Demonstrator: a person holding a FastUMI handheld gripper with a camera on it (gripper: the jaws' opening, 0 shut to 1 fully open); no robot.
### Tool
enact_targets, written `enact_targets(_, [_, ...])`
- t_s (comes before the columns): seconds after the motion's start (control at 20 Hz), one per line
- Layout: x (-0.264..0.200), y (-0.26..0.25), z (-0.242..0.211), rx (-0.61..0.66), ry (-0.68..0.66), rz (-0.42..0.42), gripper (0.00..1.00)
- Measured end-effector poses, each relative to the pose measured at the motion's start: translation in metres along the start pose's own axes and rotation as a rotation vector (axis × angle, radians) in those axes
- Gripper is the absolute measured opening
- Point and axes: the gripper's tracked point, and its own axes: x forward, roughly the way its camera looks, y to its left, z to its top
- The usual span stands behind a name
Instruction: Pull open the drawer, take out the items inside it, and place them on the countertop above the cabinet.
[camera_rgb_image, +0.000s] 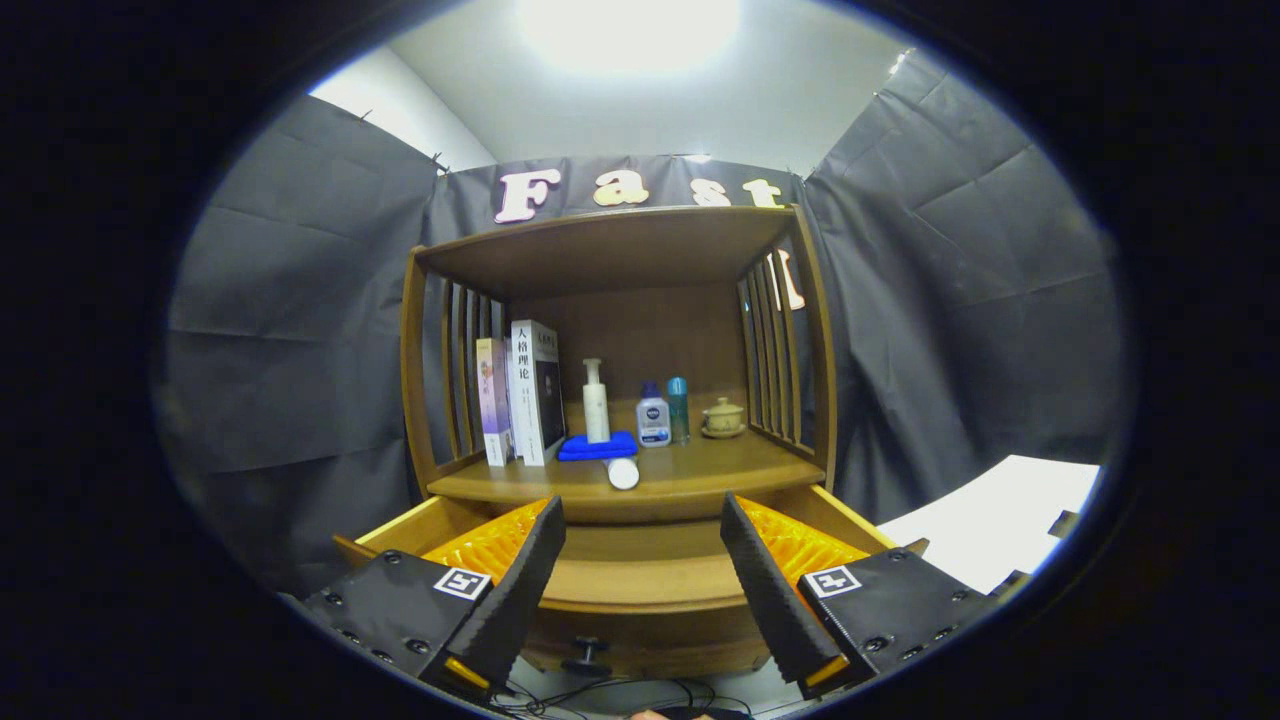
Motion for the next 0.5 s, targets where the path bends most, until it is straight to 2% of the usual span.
enact_targets(0.15, [-0.010,-0.001,-0.020,-0.013,0.008,-0.012,0.98])
enact_targets(0.5, [-0.014,0.021,-0.086,-0.053,0.112,0.064,0.98])
